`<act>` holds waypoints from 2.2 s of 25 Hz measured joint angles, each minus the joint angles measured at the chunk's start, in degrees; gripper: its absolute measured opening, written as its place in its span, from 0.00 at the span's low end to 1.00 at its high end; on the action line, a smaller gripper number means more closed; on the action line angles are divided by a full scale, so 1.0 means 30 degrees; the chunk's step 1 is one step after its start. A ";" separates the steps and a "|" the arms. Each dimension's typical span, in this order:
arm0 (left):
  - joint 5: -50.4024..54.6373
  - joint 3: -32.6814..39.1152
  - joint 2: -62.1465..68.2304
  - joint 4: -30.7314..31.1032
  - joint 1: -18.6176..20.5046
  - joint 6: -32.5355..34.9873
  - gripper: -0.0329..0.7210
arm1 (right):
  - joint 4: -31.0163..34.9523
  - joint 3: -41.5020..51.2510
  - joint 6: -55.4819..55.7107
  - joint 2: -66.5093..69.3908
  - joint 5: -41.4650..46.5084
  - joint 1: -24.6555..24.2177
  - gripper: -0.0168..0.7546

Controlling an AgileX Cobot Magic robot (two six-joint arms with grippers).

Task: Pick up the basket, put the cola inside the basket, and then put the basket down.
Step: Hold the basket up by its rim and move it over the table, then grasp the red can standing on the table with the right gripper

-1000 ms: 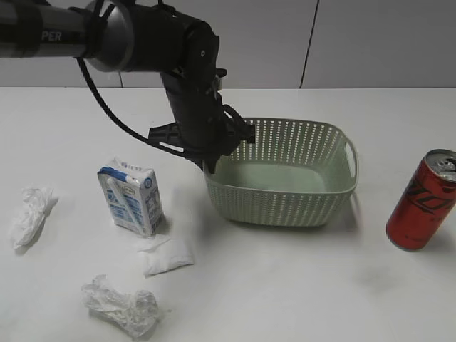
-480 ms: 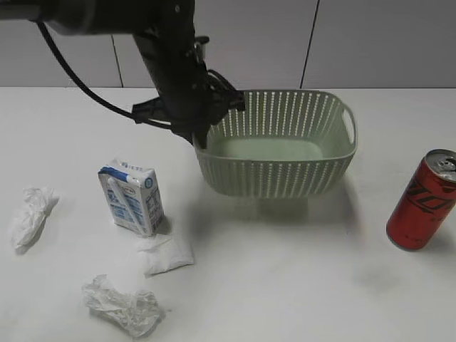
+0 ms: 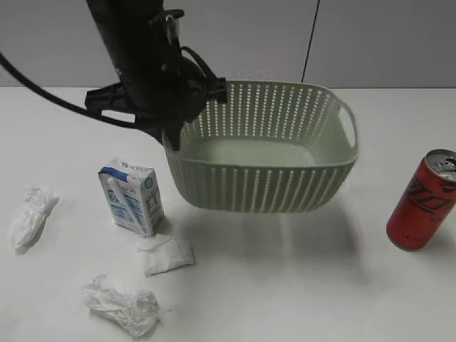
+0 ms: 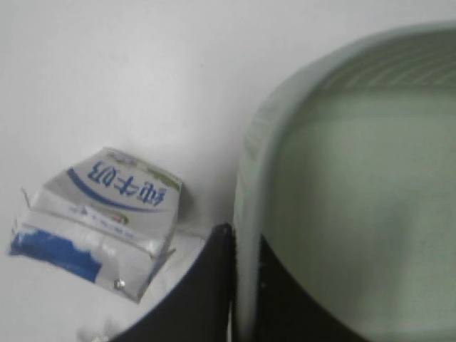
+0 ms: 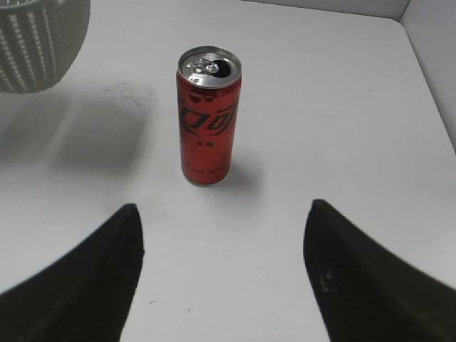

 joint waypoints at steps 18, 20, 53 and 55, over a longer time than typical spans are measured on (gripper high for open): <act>-0.6876 0.8561 -0.3351 -0.0716 -0.1783 -0.0670 0.05 | 0.0570 -0.4168 0.2380 1.0904 0.0048 0.0000 0.89; -0.7522 0.8561 -0.3351 -0.0831 -0.1783 -0.0690 0.05 | 0.0612 -0.5419 0.1880 1.3194 0.0091 0.0000 0.89; -0.7993 0.8587 -0.2017 -0.0825 -0.1783 -0.0707 0.05 | 0.1673 -1.1138 0.0881 3.0408 -0.2581 0.0000 0.87; -0.8010 0.8587 -0.2017 -0.0825 -0.1783 -0.0707 0.05 | 0.1686 -1.1138 0.0881 3.0718 -0.2446 0.0000 0.85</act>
